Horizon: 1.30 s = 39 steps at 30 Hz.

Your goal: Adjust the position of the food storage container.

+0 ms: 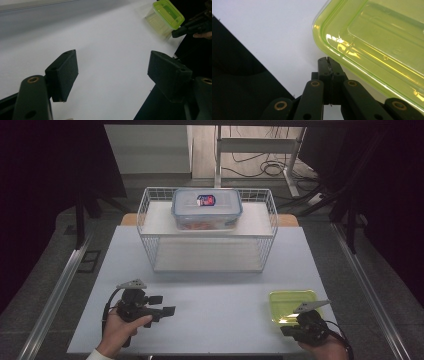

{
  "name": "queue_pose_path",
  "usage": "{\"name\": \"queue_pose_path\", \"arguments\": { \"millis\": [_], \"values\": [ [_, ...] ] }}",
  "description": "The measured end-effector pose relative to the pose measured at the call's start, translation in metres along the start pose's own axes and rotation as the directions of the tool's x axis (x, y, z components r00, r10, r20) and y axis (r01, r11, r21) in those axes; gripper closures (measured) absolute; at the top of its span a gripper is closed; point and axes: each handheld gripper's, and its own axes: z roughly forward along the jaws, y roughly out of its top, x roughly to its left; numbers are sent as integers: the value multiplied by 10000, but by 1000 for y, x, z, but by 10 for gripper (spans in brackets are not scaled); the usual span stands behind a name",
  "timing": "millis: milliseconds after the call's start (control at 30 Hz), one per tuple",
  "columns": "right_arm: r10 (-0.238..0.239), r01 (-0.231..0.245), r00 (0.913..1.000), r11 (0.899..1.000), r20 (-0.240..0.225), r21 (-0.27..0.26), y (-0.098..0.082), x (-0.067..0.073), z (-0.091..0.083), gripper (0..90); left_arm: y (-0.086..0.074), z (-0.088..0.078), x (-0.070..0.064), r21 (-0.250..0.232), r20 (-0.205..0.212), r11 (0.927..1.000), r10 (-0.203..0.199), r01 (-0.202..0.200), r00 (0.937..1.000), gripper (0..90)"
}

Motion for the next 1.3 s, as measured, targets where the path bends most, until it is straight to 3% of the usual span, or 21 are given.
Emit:
{"name": "queue_pose_path", "arguments": {
  "millis": [200,300,433,533,633,800,833,967,1000,1133,1300],
  "values": [
    [-1,0,10000,10000,-43,-50,-3,4,-5,895,0,-2,0,-45,-27,10000,-12,11,10000,235],
    [56,-61,9999,9985,-91,-546,-8,6,-24,895,0,-3,1,-51,-14,10000,-39,39,10000,236],
    [546,-506,9981,9910,294,-1239,-9,-4,-49,895,0,-2,2,-55,-43,10000,-62,62,10000,236],
    [1053,-911,9916,9810,755,-1715,-8,-20,-61,895,1,-1,2,-18,-55,10000,-65,65,10000,236],
    [1747,-1462,9741,9709,1434,-1899,-6,-42,-67,895,2,0,4,-20,-102,9999,-108,108,9999,236],
    [2894,-2414,9326,9444,2158,-2232,-7,-80,-64,895,1,-2,6,-80,-177,9999,-138,137,9997,236],
    [3117,-2596,9195,9390,2393,-2257,-7,-87,-61,895,1,-2,6,-101,-172,9998,-143,142,9997,236],
    [3525,-2967,8864,9302,3001,-2161,-9,-104,-55,895,-2,-5,8,-134,-238,9996,-242,239,9994,236],
    [3542,-2996,8814,9307,3125,-2099,-10,-107,-54,895,-2,-5,8,-135,-254,9996,-247,244,9994,235],
    [3545,-3123,8825,9331,3091,-1784,-14,-110,-49,895,-4,-6,9,-167,-319,9993,-326,321,9990,235],
    [3223,-2981,9005,9463,2919,-1253,-13,-106,-41,895,-4,-6,7,-150,-311,9994,-310,305,9990,235]
  ]
}}
